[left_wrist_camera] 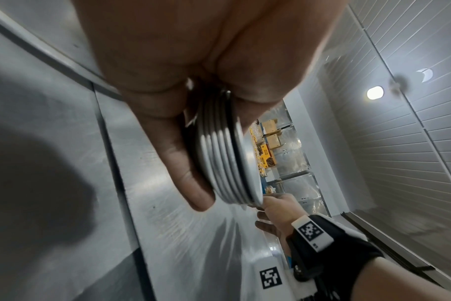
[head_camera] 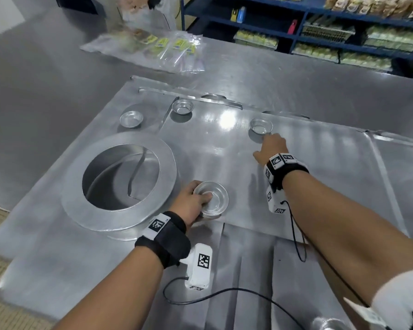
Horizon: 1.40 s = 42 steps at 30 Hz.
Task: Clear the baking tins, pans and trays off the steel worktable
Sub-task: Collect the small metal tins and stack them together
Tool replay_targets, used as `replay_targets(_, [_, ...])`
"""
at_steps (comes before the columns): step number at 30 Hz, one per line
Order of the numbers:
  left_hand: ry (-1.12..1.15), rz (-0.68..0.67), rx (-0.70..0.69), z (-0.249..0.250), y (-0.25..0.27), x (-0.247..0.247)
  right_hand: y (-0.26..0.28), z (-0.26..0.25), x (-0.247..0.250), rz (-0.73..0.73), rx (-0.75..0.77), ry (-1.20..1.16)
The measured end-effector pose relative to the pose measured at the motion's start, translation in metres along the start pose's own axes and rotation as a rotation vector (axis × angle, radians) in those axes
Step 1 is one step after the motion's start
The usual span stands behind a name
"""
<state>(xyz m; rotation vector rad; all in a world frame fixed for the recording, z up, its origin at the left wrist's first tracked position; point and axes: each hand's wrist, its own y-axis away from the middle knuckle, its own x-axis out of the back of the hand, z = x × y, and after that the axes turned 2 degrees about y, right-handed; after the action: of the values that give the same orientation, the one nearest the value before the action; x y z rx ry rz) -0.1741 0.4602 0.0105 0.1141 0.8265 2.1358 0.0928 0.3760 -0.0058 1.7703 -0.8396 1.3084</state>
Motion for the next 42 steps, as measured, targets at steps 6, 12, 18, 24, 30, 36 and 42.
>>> replay_targets(6, [-0.042,0.047,-0.011,-0.007,-0.016,0.003,-0.059,0.010,-0.003,0.064,-0.078,-0.020])
replay_targets(12, [-0.056,0.085,0.015,-0.014,-0.028,0.008,-0.105,0.006,-0.003,0.012,-0.091,0.060])
replay_targets(18, [-0.083,0.108,0.001,-0.018,-0.031,0.011,-0.115,0.002,-0.002,-0.032,-0.117,0.019])
replay_targets(24, [-0.048,0.071,-0.003,-0.014,-0.017,0.013,-0.088,-0.001,0.002,-0.046,-0.120,-0.082])
replay_targets(30, [-0.010,0.036,0.011,-0.013,-0.002,0.019,-0.015,-0.018,0.020,0.026,0.034,-0.260])
replay_targets(36, [0.002,0.016,0.036,-0.001,0.023,0.025,0.083,-0.040,0.038,0.001,0.146,-0.416])
replay_targets(42, [0.126,-0.062,0.048,0.011,0.037,0.031,0.164,-0.067,0.035,-0.012,0.287,-0.485])
